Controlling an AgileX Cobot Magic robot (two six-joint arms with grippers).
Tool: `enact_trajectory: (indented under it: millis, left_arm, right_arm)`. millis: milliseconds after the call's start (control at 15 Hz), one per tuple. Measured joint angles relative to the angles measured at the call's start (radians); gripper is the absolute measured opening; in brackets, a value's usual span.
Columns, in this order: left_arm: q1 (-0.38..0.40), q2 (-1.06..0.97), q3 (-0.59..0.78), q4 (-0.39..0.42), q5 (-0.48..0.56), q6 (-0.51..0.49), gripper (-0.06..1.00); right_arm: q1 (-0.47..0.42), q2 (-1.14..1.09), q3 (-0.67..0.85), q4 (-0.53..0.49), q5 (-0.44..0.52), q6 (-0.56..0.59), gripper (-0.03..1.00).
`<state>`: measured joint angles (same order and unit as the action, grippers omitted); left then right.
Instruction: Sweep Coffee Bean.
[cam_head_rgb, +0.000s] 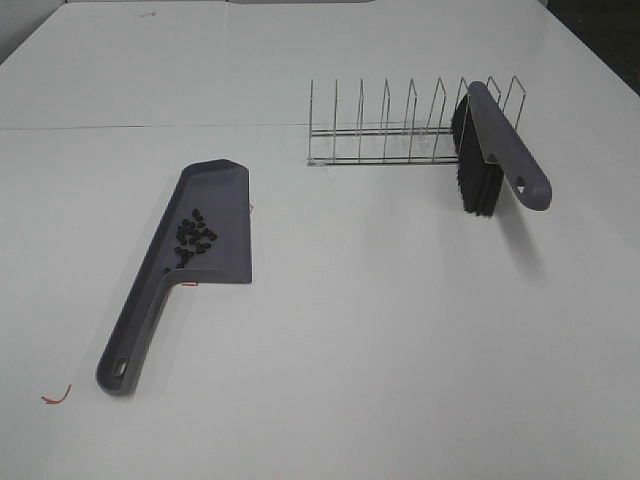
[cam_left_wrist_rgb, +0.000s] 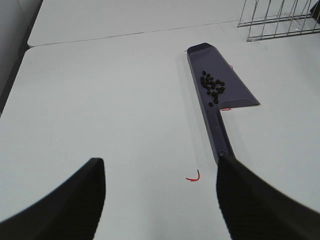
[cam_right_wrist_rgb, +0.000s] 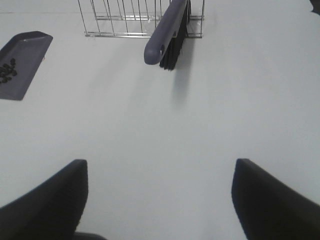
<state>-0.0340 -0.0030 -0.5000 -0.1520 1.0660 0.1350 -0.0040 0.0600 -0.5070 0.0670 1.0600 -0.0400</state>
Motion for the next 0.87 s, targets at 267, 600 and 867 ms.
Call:
enact_trajectory:
  millis: [267, 600, 867]
  left_arm:
    - [0.000, 0.000, 0.000, 0.000, 0.000, 0.000, 0.59]
    - [0.000, 0.000, 0.000, 0.000, 0.000, 0.000, 0.59]
    - [0.000, 0.000, 0.000, 0.000, 0.000, 0.000, 0.59]
  right_arm:
    - [0.000, -0.065, 0.000, 0.001, -0.001, 0.000, 0.67]
    - [0.000, -0.065, 0.000, 0.001, -0.001, 0.000, 0.67]
    - [0.000, -0.065, 0.000, 0.001, -0.001, 0.000, 0.67]
